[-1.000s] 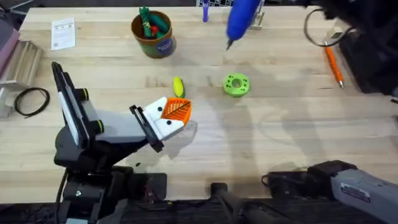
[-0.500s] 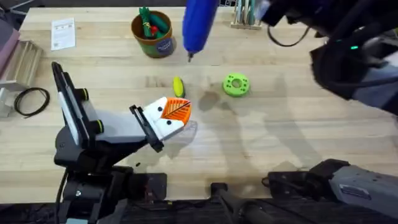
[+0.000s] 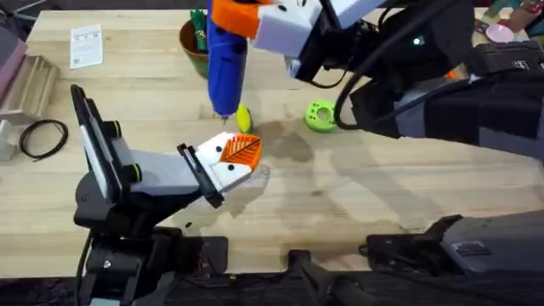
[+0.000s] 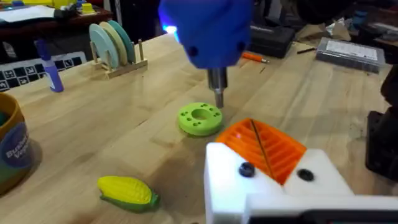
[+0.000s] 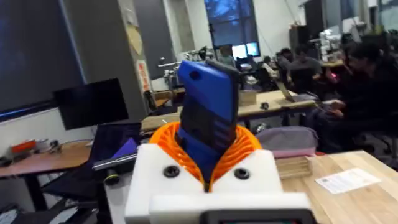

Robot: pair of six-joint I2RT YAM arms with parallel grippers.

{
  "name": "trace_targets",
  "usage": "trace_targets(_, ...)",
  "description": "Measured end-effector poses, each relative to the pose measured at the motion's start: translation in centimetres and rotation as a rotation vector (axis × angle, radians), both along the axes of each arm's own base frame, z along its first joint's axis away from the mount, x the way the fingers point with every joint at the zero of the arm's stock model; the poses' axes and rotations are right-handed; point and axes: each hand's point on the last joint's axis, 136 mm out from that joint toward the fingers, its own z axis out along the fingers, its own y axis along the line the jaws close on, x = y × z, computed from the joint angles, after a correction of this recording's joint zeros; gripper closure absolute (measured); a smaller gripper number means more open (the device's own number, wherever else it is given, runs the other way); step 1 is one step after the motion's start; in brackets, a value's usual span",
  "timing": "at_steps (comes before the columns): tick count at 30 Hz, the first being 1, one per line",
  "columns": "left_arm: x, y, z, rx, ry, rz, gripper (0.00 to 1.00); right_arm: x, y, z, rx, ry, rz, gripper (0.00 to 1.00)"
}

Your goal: Pick up the gripper from the table and insert it into the empty holder that is missing its gripper. Then pick up a screw, insert it into the mounting hole, and use the screwdriver to tighten it. Finally, clean up the table by picking up the vegetable and placing it into the bucket.

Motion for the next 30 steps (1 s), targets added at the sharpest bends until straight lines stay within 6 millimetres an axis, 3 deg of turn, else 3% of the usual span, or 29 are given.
trace_targets(12,0.0,0.0,0.0,0.0,0.0,0.0,0.995,-3.8,1.6,-0.8,-0.046,-0.13,0.12,0.981)
trace_targets(25,0.0,0.0,0.0,0.0,0.0,0.0,0.995,-5.3,2.1,-1.2,-0.062,-0.213,0.16,0.981)
trace_targets(30,0.0,0.0,0.0,0.0,0.0,0.0,0.995,-6.3,2.4,-0.3,-0.058,-0.26,0.202,0.981)
